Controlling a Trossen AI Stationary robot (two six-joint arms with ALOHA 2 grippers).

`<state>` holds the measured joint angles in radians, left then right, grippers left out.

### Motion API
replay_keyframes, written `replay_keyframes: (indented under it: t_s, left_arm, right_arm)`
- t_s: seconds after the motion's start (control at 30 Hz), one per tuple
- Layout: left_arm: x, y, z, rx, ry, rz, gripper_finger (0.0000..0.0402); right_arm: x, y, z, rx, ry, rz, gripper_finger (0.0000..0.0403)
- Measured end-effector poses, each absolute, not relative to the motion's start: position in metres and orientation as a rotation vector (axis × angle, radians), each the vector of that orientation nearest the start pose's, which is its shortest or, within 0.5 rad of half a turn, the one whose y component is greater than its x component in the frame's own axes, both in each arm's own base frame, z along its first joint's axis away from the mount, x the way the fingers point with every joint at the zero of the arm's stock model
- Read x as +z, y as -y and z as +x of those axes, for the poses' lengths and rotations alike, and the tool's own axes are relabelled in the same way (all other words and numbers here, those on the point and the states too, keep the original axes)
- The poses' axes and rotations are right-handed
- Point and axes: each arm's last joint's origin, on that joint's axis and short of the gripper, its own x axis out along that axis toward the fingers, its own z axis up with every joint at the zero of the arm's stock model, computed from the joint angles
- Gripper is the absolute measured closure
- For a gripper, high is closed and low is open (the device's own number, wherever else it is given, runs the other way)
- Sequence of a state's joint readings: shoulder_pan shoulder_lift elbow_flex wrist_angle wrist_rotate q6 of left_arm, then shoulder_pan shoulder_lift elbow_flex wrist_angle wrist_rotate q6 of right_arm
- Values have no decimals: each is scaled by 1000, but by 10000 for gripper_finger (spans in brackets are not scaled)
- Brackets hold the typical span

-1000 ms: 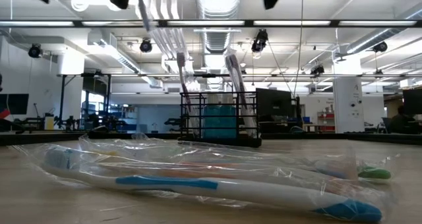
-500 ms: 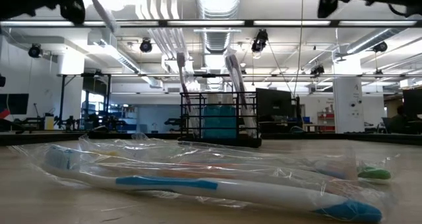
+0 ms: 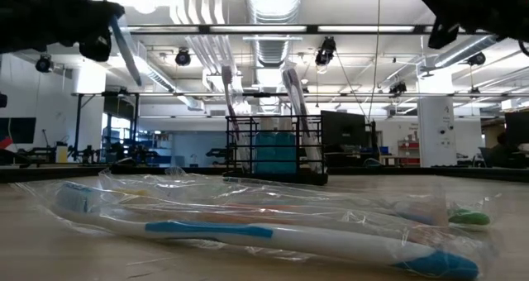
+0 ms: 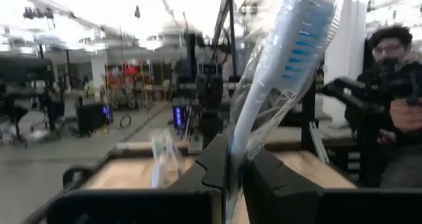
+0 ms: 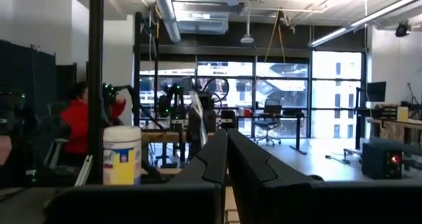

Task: Pick & Place toothbrushing station
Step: Put the top blue toothbrush into the black organizer

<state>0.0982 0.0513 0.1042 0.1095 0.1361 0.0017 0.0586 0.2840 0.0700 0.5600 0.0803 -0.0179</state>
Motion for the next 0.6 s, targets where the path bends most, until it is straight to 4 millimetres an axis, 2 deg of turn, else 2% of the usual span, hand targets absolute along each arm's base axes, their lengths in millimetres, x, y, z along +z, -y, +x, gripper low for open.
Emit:
replay_keyframes:
  t_s: [0.13,0.4,0.6]
  left_arm:
    - [199,-6,95,-31,152,17,378]
    - [190,-6,97,-30,126,12,378]
    - [196,-6,96,-30,189,4,378]
  right_arm:
    - [202,-4,104,-29,361,24,394]
    - [200,-3,101,-41,340,51,394]
    - [200,-3,101,-42,334,45,394]
